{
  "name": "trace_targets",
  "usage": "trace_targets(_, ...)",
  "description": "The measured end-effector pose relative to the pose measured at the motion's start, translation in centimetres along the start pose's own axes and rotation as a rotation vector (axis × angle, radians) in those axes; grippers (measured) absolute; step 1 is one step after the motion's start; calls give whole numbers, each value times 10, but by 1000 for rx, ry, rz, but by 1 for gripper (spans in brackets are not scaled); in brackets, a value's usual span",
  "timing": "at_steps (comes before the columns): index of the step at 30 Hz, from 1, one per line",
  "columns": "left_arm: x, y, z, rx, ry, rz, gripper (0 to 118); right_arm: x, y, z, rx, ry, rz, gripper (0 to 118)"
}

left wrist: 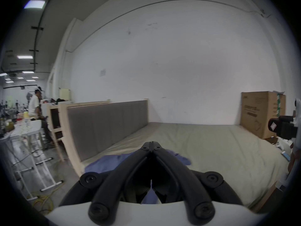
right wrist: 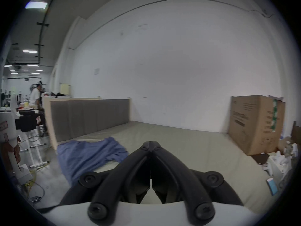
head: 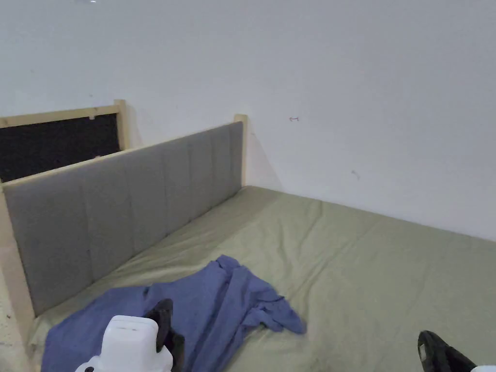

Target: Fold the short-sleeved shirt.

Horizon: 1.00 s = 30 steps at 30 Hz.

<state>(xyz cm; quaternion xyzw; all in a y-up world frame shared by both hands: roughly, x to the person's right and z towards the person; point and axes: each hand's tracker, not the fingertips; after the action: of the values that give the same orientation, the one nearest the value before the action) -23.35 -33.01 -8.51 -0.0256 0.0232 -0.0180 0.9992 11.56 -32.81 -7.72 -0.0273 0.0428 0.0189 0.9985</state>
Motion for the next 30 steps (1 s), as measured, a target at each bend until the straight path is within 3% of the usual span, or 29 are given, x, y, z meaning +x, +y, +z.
trace_targets(5,-18,-4,1,-26,40,53,0,-28,0,-24,-21,68,6,0)
trace_targets(12,-6,-24,-57,-117,-24,101,0,-29,-5,-64,-68,97,36,0)
trace_targets(19,33,-52,-226,-369,-288,68,0,-6,-20,-124,-107,91,19,0)
trace_targets(23,57,-86,-340,-517,-240,16,3,4,-42,-166,-146,94,14,0)
trace_targets(24,61,-95,-365,-555,-228,29,20,7,-47,-176,-158,95,12,0)
trace_targets(25,67,-99,-382,-594,-240,45,67,10,-53,-185,-171,100,11,0)
trace_targets(26,68,-106,-400,-658,-258,64,106,13,-57,-192,-179,101,14,0)
trace_targets(27,70,-113,-418,-709,-268,81,118,17,-62,-200,-187,102,21,0)
trace_targets(28,67,-118,-420,-670,-259,93,110,20,-66,-206,-192,104,23,0)
trace_targets(30,72,-125,-442,-739,-239,72,110,27,-72,-215,-196,104,19,0)
